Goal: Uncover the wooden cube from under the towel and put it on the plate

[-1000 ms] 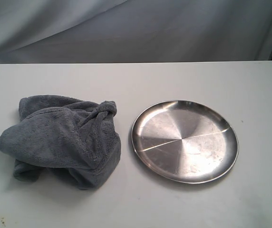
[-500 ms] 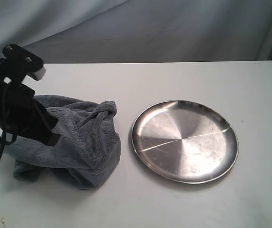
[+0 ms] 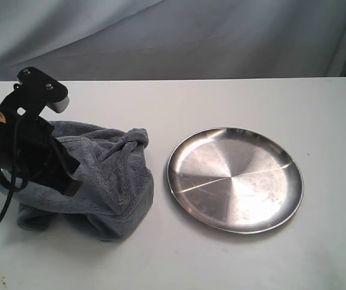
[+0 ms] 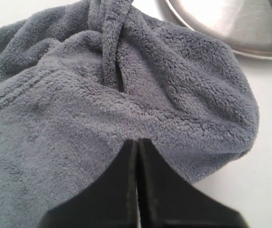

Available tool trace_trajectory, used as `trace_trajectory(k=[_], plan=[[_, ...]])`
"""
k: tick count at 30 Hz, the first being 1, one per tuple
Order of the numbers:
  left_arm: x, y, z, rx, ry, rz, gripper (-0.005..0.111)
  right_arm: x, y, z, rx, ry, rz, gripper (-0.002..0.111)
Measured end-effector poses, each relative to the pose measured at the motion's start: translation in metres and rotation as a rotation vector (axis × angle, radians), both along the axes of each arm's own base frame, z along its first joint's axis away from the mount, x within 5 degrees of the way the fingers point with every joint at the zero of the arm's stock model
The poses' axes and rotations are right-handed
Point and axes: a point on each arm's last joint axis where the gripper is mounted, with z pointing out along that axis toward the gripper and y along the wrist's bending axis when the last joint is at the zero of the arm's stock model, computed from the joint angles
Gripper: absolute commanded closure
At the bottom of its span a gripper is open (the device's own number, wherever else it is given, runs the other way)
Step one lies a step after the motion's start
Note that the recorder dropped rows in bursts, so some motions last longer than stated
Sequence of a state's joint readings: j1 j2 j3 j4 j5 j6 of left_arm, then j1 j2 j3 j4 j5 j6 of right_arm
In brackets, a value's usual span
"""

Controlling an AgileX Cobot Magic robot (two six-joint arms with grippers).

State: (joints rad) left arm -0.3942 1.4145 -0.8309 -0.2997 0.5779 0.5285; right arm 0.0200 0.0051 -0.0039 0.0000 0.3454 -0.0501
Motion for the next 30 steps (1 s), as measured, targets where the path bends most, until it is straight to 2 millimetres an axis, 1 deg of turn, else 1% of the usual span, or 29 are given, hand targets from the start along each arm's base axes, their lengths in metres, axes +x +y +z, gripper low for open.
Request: trace_trajectory(k=[8,13,14,15,16,18,19,20,21,22,23,26,29,30], plan=[[-0.016,-0.001,-0.006,-0.006,0.193,-0.029,0.107,0.0,0.0,0.0,0.0,0.0,0.0,0.108],[-0.026,-0.01,-0.004,-0.089,0.277,-0.121,0.107,0.0,0.0,0.0,0.0,0.0,0.0,0.108],[-0.028,-0.016,0.0,-0.157,0.273,-0.181,0.107,0.0,0.0,0.0,0.0,0.0,0.0,0.108],[-0.028,-0.019,0.002,-0.187,0.257,-0.214,0.107,0.0,0.0,0.0,0.0,0.0,0.0,0.108],[-0.028,-0.027,0.007,-0.275,0.225,-0.261,0.107,0.0,0.0,0.0,0.0,0.0,0.0,0.108],[-0.027,-0.034,0.014,-0.373,0.159,-0.33,0.107,0.0,0.0,0.0,0.0,0.0,0.0,0.108],[-0.027,-0.036,0.016,-0.392,0.133,-0.351,0.107,0.0,0.0,0.0,0.0,0.0,0.0,0.108],[-0.024,-0.038,0.019,-0.388,0.049,-0.419,0.107,0.0,0.0,0.0,0.0,0.0,0.0,0.108],[-0.022,-0.038,0.018,-0.373,0.011,-0.441,0.107,0.0,0.0,0.0,0.0,0.0,0.0,0.108],[-0.018,-0.037,0.019,-0.332,-0.078,-0.476,0.107,0.0,0.0,0.0,0.0,0.0,0.0,0.108],[-0.012,-0.035,0.019,-0.299,-0.135,-0.459,0.107,0.0,0.0,0.0,0.0,0.0,0.0,0.108],[0.0,-0.031,0.02,-0.242,-0.235,-0.378,0.107,0.0,0.0,0.0,0.0,0.0,0.0,0.108],[0.014,-0.023,0.021,-0.218,-0.287,-0.17,0.107,0.0,0.0,0.0,0.0,0.0,0.0,0.108],[0.015,-0.021,0.02,-0.201,-0.293,-0.156,0.107,0.0,0.0,0.0,0.0,0.0,0.0,0.108]])
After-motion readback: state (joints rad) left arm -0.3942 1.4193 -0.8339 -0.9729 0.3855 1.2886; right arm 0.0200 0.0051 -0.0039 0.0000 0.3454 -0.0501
